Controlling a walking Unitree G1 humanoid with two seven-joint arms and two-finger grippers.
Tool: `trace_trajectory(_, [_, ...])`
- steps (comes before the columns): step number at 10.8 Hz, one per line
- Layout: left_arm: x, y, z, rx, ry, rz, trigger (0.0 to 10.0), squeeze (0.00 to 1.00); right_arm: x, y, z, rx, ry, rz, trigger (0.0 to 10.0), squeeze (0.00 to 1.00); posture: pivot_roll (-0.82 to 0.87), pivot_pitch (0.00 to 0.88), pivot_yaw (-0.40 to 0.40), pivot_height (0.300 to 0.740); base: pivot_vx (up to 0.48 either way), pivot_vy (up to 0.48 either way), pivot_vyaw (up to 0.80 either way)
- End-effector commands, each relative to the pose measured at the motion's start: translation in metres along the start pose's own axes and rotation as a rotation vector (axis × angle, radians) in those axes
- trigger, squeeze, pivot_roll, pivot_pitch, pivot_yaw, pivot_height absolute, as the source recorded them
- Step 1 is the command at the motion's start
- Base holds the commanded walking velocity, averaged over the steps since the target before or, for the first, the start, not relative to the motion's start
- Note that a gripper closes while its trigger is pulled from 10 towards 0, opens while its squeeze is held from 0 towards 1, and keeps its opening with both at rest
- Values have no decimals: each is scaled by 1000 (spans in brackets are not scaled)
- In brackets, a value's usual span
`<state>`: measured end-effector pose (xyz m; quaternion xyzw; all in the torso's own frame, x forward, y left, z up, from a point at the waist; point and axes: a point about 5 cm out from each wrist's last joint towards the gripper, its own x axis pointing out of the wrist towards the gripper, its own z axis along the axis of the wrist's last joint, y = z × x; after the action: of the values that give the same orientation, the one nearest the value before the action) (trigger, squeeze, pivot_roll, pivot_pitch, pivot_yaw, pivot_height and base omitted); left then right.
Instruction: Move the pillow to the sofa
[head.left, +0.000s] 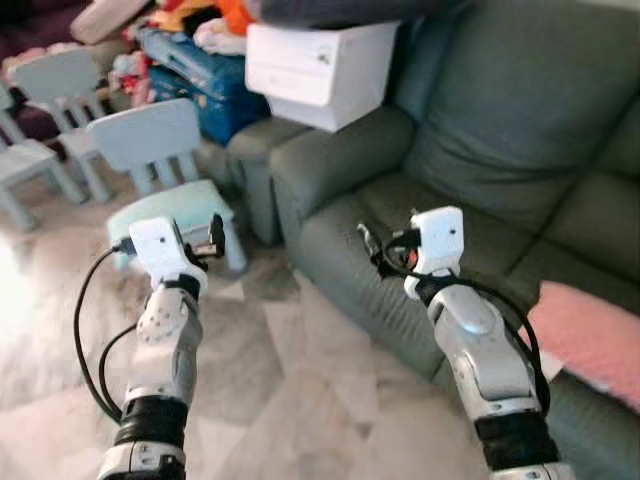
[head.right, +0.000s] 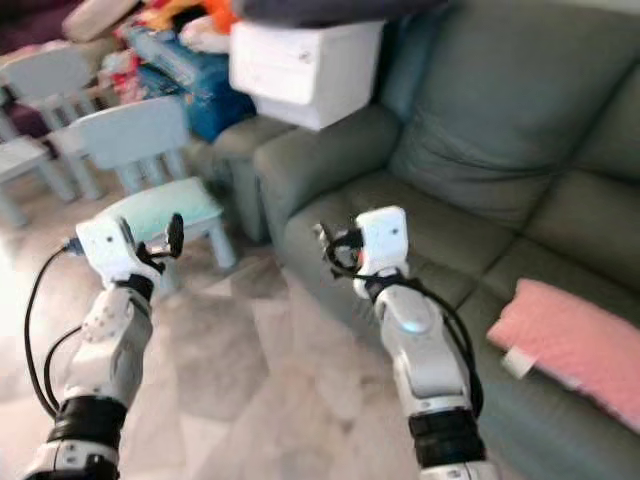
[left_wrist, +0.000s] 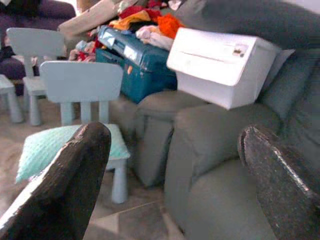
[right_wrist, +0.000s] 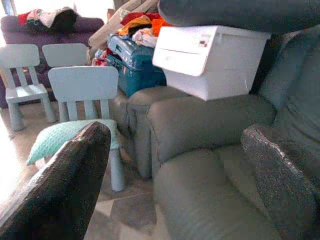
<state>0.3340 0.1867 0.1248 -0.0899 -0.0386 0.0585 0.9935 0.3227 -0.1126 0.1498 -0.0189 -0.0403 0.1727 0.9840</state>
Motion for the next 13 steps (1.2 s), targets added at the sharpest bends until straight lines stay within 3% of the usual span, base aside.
trace_trajectory(1, [0, 9, 4, 14, -11, 19, 10000, 0, 4, 10, 7, 2, -32, 34, 10000, 0, -198, 42, 25, 740, 412, 244, 0])
trace_trajectory(5, [-2, 9, 2, 11, -3, 24, 10000, 0, 2, 13, 6, 1, -31, 44, 10000, 0, -195, 54, 23, 740, 404, 259, 286])
trace_trajectory(10, [-2, 9, 0, 23, 6, 21, 10000, 0, 3, 11, 6, 2, -29, 34, 10000, 0, -198, 58, 21, 740, 400, 264, 0])
trace_trajectory(13, [-2, 9, 1, 38, 2, 23, 10000, 0, 2, 11, 6, 1, -31, 33, 10000, 0, -198, 59, 21, 740, 464, 0, 0])
